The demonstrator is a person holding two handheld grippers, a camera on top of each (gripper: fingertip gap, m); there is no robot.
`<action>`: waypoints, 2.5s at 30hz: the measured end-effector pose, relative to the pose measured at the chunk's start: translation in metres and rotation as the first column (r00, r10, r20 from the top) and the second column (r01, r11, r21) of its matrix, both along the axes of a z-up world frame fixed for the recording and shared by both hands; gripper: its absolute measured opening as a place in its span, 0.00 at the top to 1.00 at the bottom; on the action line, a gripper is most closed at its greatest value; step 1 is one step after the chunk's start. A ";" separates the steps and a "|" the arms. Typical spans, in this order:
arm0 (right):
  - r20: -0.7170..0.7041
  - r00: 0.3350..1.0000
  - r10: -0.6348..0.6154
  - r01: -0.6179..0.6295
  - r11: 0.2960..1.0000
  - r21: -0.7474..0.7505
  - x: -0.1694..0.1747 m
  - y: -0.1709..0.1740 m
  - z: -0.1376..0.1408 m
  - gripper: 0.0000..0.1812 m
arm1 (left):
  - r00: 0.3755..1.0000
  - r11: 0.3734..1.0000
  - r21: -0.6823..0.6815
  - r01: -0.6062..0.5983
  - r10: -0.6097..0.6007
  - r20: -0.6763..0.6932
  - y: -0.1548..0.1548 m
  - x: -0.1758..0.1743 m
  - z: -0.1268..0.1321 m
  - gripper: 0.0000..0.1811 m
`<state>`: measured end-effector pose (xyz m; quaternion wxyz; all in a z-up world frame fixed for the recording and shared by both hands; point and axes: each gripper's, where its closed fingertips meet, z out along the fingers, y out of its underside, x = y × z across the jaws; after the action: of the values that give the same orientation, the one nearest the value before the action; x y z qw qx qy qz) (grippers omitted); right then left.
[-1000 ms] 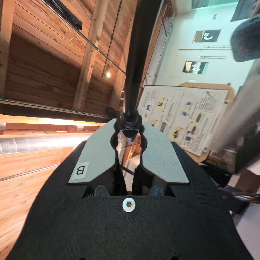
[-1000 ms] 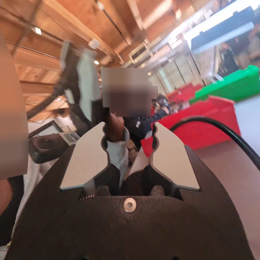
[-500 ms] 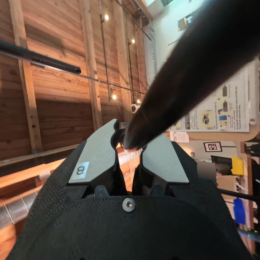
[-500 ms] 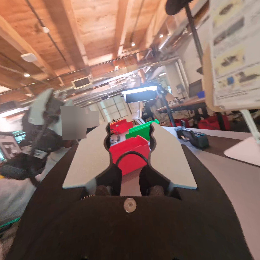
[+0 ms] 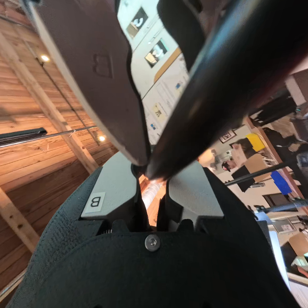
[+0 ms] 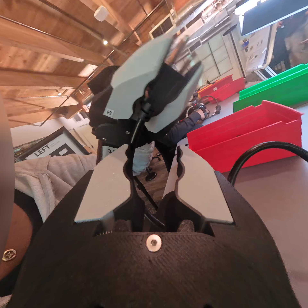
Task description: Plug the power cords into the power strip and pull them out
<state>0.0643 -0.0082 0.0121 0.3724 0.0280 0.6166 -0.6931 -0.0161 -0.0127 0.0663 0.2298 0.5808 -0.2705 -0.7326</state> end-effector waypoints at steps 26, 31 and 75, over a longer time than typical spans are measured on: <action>-0.437 0.898 0.045 0.027 0.987 0.157 0.004 0.012 -0.028 0.92 | 0.923 0.708 0.674 0.211 -0.370 0.100 0.018 0.035 -0.031 0.73; -0.500 0.863 -0.072 0.158 0.979 0.131 -0.020 0.016 -0.026 0.93 | 0.961 0.935 0.255 0.247 -0.202 -0.190 -0.013 0.050 -0.027 0.73; -0.682 0.355 -0.639 0.750 -0.242 0.616 -0.205 0.266 -0.241 0.19 | 0.314 -0.353 0.809 -0.469 -0.924 -0.221 0.073 0.060 0.009 0.85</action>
<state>-0.1409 0.2576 -0.2291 -0.2099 0.5355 0.7613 -0.2994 0.0440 0.0600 0.0753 -0.7420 0.6063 0.1454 -0.2464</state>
